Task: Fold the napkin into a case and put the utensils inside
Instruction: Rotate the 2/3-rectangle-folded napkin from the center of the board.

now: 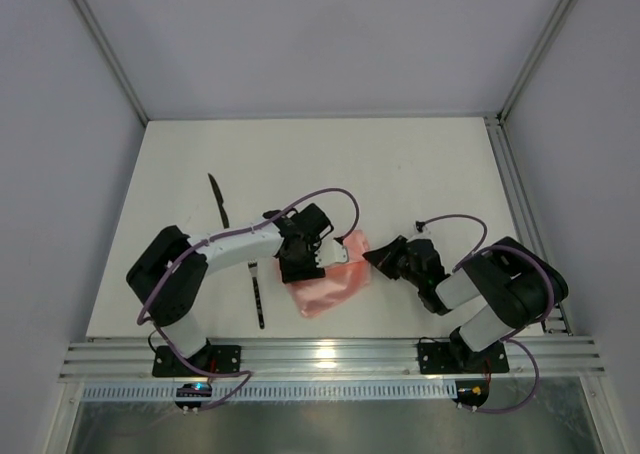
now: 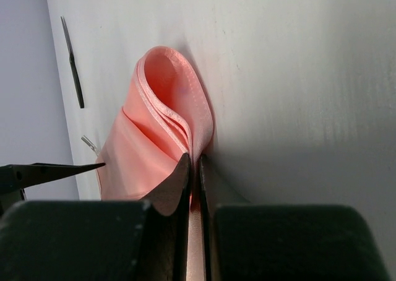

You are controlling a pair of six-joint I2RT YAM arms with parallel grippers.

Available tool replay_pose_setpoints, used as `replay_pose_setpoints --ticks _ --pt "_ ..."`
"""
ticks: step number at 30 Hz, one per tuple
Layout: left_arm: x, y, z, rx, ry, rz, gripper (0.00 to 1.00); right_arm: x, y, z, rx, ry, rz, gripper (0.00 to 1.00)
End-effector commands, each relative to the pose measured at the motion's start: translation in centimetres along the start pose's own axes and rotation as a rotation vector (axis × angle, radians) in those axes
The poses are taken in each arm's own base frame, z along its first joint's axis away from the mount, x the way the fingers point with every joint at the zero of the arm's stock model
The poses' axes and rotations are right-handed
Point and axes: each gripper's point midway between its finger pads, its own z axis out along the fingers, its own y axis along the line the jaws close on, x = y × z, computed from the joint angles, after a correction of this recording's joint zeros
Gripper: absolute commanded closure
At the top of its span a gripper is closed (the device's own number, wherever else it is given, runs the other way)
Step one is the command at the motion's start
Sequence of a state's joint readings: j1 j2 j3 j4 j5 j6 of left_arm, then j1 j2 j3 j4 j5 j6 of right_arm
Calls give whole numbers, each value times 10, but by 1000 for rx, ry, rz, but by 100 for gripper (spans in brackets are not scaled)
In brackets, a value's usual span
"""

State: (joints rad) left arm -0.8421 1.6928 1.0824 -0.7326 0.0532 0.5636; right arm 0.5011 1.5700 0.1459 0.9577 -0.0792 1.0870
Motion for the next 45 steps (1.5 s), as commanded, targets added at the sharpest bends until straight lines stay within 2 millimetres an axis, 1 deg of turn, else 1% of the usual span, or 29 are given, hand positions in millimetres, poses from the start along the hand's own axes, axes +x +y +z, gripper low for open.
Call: replay_pose_setpoints --ticks 1,3,4,5,7,8,9,10,11,12,14,15,16,18,19,21,23,25,29,31,33,38,39,40,41,42,43,44,45 --pt "-1 20 3 -103 -5 22 39 0 -9 0 33 -18 -19 96" --pt "1 16 12 -83 9 14 44 7 -8 -1 27 26 -64 93" --pt "3 17 14 -87 17 9 52 8 -7 0 25 38 -82 89" --pt "2 18 16 -94 17 4 57 9 -5 -1 20 51 -98 75" --pt "4 19 17 -102 17 3 70 10 0 -3 9 78 -151 64" --pt "3 21 15 -113 9 6 73 9 6 -3 -8 87 -175 54" --pt "2 21 13 -119 2 7 76 9 4 -6 11 111 -227 50" --pt "-1 24 7 -134 -17 6 79 3 18 -2 -7 114 -262 46" --pt "-4 25 3 -140 -28 6 81 1 24 -2 -12 128 -299 43" --pt "-4 25 -1 -145 -34 7 83 1 18 -6 37 155 -320 39" --pt "-9 27 -10 -160 -57 12 84 -14 31 -3 28 147 -391 36" --pt "-9 28 -12 -165 -60 20 85 -15 23 -5 63 169 -396 36" --pt "-12 29 -15 -172 -72 26 87 -28 26 -4 69 152 -428 36" --pt "-14 31 -17 -177 -80 29 89 -30 13 -10 144 184 -465 36" --pt "-15 32 -18 -183 -85 25 94 -36 21 -12 139 174 -490 36" --pt "-17 33 -17 -188 -93 19 99 -37 15 -22 175 192 -538 36" --pt "-20 33 -15 -184 -108 0 100 -45 21 -33 183 174 -587 36" --pt "-23 31 -12 -171 -122 -20 100 -49 20 -44 219 181 -608 35" --pt "-29 30 -13 -166 -151 -65 100 -47 25 -60 201 181 -619 35" --pt "-39 26 -16 -134 -190 -78 100 -40 23 -62 182 200 -619 38" --pt "-40 24 -16 -117 -177 -90 100 -32 24 -64 132 212 -630 52" --pt "-44 22 -16 -85 -172 -122 100 9 69 -67 -131 271 -715 74" --pt "-43 21 -16 -77 -170 -129 100 22 67 -67 -156 298 -723 77" --pt "-43 20 -15 -68 -170 -135 100 42 72 -66 -201 337 -727 78" --pt "-46 18 -15 -54 -179 -148 100 46 87 -61 -275 301 -727 80" --pt "-45 18 -14 -49 -177 -159 100 56 86 -55 -299 299 -678 83" --pt "-45 17 -13 -46 -176 -162 100 62 70 -53 -251 330 -637 85" --pt "-48 18 -14 -41 -182 -164 100 58 79 -46 -281 284 -616 87" --pt "-48 18 -14 -36 -179 -163 100 61 74 -42 -275 287 -598 90"
